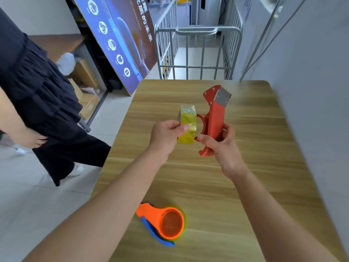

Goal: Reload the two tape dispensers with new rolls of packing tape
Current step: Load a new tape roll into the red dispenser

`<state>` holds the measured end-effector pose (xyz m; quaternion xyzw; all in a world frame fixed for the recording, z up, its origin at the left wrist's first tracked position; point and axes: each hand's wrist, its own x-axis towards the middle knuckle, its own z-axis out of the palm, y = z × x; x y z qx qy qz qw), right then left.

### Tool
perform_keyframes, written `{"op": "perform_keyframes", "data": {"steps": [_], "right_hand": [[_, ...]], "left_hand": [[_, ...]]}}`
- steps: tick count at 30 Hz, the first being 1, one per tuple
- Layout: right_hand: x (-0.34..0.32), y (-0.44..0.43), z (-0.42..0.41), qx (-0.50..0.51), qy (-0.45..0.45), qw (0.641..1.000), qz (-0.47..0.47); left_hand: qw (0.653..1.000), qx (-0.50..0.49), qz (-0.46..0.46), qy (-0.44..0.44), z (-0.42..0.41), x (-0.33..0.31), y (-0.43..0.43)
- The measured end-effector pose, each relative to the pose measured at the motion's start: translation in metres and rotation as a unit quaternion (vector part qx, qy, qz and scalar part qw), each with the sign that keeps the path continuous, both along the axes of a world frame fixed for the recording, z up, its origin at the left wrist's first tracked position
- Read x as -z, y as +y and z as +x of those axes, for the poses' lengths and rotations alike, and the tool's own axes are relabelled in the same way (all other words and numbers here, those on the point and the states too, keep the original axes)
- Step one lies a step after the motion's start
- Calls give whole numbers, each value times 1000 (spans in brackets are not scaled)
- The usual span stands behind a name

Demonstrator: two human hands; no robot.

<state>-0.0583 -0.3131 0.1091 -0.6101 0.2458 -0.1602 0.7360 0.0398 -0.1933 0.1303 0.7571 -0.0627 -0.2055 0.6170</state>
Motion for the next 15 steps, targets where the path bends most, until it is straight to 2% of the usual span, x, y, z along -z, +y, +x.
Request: {"op": "perform_keyframes", "data": {"steps": [5, 12, 15], "right_hand": [[-16, 10, -19, -34, 9, 998, -48], [-29, 29, -32, -71, 34, 993, -88], [-33, 38, -32, -90, 49, 990, -100]], "left_hand": [[997, -13, -45, 57, -34, -16, 0], [984, 36, -67, 161, -50, -34, 15], [981, 53, -77, 171, -49, -39, 25]]}}
